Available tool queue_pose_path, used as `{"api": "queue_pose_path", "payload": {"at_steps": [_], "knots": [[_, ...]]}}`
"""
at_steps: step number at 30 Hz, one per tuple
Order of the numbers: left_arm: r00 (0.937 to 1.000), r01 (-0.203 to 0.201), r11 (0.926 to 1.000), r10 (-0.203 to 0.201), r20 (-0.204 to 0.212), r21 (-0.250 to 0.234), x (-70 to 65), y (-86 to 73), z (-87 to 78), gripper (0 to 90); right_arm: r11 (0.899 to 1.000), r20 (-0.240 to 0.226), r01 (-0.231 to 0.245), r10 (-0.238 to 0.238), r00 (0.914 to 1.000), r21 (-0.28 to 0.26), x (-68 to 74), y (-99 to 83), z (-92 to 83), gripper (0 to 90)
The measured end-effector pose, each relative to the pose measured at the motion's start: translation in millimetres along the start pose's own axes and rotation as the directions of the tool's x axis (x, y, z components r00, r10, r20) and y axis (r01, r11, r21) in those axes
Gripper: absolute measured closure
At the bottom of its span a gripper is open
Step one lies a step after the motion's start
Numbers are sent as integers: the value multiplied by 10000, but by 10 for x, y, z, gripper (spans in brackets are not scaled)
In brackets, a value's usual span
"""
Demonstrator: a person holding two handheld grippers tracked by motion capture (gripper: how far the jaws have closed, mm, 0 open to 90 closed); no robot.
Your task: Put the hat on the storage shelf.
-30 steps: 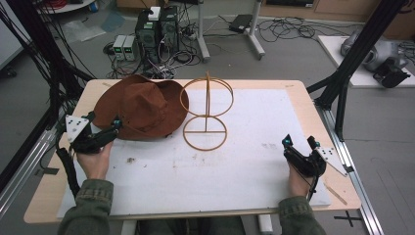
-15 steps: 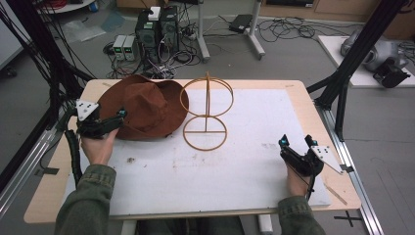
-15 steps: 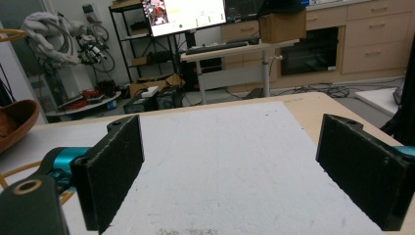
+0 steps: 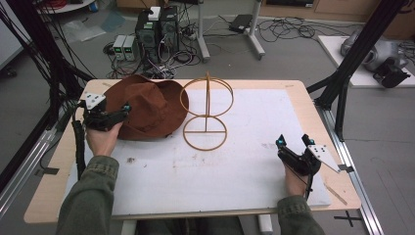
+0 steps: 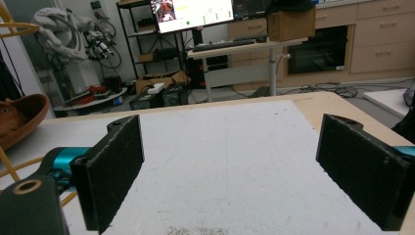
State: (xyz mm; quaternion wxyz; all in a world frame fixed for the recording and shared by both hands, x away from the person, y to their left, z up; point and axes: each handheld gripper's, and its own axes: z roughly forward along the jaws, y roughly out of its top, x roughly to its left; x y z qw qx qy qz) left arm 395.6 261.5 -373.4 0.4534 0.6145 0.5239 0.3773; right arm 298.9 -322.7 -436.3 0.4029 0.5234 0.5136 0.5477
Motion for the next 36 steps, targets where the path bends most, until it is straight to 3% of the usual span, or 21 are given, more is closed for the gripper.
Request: {"api": "queue_pose_path", "payload": {"at_steps": [3, 5, 11, 13, 16, 22, 25, 30, 31, 33, 36], "knots": [[9993, -177, 9976, 155, 340, 669, -17, -13, 119, 174, 10000, -110, 37, -37, 9999, 65, 16, -3, 5, 97], [9988, -175, 9965, 138, 459, 814, -35, -32, 171, 174, 10000, -142, -6, 7, 9999, 73, 20, -4, 7, 97], [9989, -329, 9923, 286, 367, 1198, -46, -70, 278, 174, 9999, -217, -59, 61, 9997, 103, 33, -11, 23, 97], [9995, -132, 9876, 86, 297, 1566, 2, -103, 338, 171, 9999, -257, -51, 53, 9997, 112, 38, -13, 25, 97], [9997, -35, 9857, -5, 239, 1687, 31, -123, 362, 168, 9999, -287, -19, 23, 9996, 145, 40, -15, 31, 97], [9994, 91, 9736, -163, 296, 2282, 74, -202, 446, 161, 9997, -390, 45, -35, 9992, 259, 48, -29, 49, 97], [9993, -162, 9675, 74, 359, 2523, 37, -237, 488, 167, 9997, -459, 74, -63, 9989, 241, 59, -34, 54, 97], [9990, -237, 9606, 123, 426, 2768, 6, -263, 515, 307, 9996, -470, 109, -97, 9988, 262, 55, -36, 57, 97], [9977, 44, 9592, -233, 634, 2827, 7, -261, 514, 345, 9994, -496, 91, -74, 9987, 326, 51, -41, 63, 98], [9969, 221, 9603, -423, 669, 2781, -7, -252, 511, 438, 9993, -513, -22, 41, 9987, 365, 54, -46, 66, 98], [9974, 142, 9634, -325, 639, 2679, -15, -240, 501, 600, 9993, -544, 8, 12, 9985, 367, 52, -47, 68, 98]]}}
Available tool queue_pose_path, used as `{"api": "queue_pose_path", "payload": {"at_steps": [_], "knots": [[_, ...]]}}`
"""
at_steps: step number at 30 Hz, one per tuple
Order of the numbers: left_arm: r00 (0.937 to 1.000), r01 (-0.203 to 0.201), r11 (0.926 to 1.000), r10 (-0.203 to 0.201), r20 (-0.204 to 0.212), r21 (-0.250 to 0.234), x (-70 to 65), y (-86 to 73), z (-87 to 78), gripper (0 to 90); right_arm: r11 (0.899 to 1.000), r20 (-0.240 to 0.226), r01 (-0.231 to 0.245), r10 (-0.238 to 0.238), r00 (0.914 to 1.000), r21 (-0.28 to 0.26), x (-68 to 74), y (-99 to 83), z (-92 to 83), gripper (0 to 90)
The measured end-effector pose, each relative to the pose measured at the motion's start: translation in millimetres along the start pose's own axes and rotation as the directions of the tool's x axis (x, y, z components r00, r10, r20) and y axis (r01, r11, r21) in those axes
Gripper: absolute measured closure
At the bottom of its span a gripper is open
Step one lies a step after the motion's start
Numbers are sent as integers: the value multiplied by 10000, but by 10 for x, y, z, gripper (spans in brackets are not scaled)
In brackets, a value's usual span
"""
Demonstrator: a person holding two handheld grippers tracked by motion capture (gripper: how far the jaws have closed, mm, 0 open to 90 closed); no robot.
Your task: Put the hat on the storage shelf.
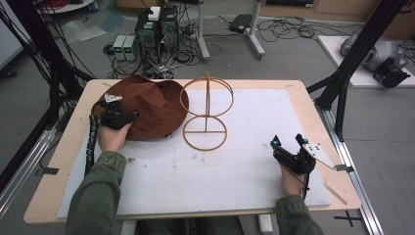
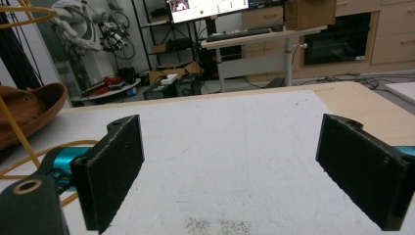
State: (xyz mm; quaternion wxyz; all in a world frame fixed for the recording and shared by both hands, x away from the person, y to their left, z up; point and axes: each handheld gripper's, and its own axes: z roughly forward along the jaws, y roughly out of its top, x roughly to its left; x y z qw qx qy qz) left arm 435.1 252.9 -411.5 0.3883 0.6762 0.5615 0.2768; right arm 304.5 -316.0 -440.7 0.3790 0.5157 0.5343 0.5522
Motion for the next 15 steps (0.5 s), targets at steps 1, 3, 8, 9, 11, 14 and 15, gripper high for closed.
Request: {"api": "queue_pose_path", "payload": {"at_steps": [1, 3, 8, 9, 11, 14, 15], "knots": [[10000, 7, 10000, -7, 43, -16, -3, 2, -3, 655, 10000, -3, -6, 6, 10000, -8, 2, 0, 0, 98], [9999, -103, 9999, 103, -26, -5, -8, 2, -8, 729, 10000, 29, 35, -35, 10000, 17, 1, 0, 1, 98], [9964, -838, 9965, 839, 124, -64, -57, -9, -6, 870, 10000, 3, -15, 15, 10000, 58, 0, -1, 1, 98], [9960, -875, 9961, 876, 192, -59, -49, -10, -10, 872, 10000, -2, -41, 41, 10000, 42, 2, -1, 3, 98], [9955, -908, 9958, 910, 250, -102, -37, -11, -16, 875, 10000, 3, -25, 25, 10000, 60, 0, -1, 1, 98], [9949, -953, 9954, 956, 311, -118, -27, -13, -28, 876, 10000, -17, -5, 5, 10000, 31, -4, -1, 4, 98], [9962, -818, 9966, 821, 291, -127, -29, -10, -29, 876, 10000, -21, -10, 10, 10000, 33, -4, 0, 4, 98]]}}
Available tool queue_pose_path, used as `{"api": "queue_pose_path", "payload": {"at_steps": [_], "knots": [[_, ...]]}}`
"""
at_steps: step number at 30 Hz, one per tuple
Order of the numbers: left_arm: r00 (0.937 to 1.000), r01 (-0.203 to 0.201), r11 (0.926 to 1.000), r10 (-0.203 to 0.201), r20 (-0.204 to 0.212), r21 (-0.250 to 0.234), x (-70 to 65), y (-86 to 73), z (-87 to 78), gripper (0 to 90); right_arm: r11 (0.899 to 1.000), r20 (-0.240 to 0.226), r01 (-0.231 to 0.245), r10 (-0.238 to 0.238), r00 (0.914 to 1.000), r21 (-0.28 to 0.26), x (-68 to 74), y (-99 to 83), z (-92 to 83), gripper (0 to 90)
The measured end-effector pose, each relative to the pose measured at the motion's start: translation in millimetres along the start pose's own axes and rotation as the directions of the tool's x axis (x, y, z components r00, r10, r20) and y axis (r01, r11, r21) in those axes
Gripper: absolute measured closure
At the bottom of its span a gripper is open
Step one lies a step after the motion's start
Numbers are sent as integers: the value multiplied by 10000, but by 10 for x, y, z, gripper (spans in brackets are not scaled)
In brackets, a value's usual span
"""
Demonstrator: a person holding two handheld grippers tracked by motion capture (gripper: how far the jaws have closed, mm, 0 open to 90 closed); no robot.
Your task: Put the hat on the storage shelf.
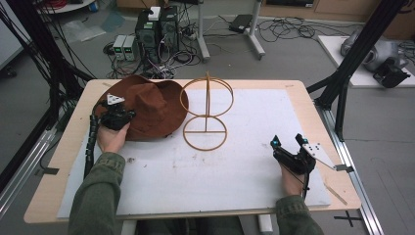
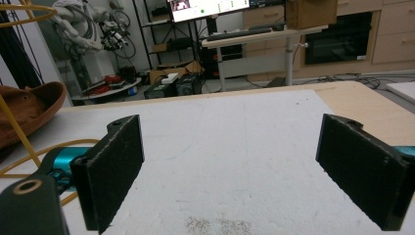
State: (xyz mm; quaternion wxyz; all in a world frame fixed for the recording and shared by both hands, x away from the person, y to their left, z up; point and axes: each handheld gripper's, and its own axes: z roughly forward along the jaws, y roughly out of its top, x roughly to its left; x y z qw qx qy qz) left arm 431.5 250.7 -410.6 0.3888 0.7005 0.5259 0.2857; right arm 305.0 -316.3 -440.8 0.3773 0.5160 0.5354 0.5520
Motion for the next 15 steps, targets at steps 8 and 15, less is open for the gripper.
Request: {"api": "queue_pose_path", "payload": {"at_steps": [8, 15], "knots": [[9998, -122, 9997, 119, -152, -197, -24, 29, -67, 876, 10000, 50, 7, -7, 10000, 6, 1, -1, 1, 98], [9982, -319, 9972, 284, -524, -679, -71, 33, -167, 876, 9999, -24, 122, -122, 9999, -29, 35, 1, -19, 98]]}}
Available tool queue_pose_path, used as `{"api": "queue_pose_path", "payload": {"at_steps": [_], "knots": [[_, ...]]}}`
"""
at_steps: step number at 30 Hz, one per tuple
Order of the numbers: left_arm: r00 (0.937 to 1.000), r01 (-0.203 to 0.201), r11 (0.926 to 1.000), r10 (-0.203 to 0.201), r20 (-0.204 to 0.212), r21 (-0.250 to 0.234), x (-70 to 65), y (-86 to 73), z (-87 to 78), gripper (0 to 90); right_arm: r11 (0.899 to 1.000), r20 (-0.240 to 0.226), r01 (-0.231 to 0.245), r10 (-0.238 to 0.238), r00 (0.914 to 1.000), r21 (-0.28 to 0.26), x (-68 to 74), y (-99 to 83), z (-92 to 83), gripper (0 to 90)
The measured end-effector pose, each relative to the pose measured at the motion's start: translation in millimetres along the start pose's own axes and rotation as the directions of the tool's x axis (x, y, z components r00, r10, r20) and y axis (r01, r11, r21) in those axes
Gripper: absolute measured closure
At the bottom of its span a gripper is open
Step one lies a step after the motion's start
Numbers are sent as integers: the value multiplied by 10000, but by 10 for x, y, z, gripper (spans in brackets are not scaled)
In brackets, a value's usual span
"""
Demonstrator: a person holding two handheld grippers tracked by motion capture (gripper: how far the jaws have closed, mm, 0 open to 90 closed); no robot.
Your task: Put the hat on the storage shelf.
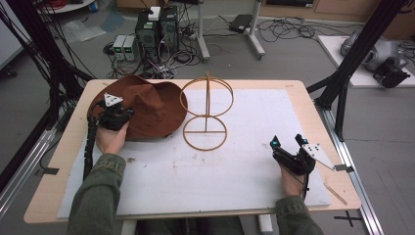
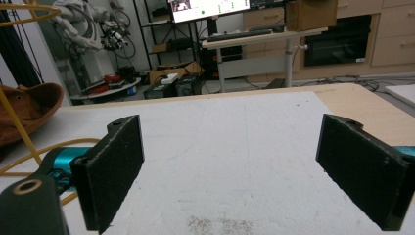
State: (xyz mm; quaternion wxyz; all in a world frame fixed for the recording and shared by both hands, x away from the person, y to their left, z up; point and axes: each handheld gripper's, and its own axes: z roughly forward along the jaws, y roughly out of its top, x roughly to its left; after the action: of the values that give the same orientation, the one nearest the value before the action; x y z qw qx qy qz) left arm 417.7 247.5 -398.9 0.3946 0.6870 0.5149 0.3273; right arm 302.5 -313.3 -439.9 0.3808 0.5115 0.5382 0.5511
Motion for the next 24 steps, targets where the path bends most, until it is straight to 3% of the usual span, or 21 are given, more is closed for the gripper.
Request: {"api": "queue_pose_path", "payload": {"at_steps": [8, 13, 16, 18, 23, 24], "knots": [[9999, 116, 9980, -122, -97, -626, 34, 42, -152, 875, 10000, -32, 24, -24, 10000, -9, 4, -2, 11, 98], [9995, 300, 9933, -294, 70, -1116, 29, 69, -250, 875, 9998, -39, 181, -181, 9998, -12, 5, -3, 16, 98], [9990, 445, 9863, -448, 12, -1590, 30, 109, -337, 875, 10000, -78, 77, -77, 9999, 50, 22, -4, 10, 98], [9991, 318, 9844, -364, -232, -1729, 20, 125, -376, 875, 9999, -72, 103, -103, 9999, 25, 19, -3, 12, 98], [9987, 357, 9795, -421, -282, -1984, 19, 142, -438, 875, 10000, -69, 82, -82, 9999, 50, 21, -3, 12, 98], [9978, 517, 9729, -599, -298, -2253, 18, 152, -477, 875, 10000, -74, 74, -74, 9999, 14, 21, -2, 11, 98]]}}
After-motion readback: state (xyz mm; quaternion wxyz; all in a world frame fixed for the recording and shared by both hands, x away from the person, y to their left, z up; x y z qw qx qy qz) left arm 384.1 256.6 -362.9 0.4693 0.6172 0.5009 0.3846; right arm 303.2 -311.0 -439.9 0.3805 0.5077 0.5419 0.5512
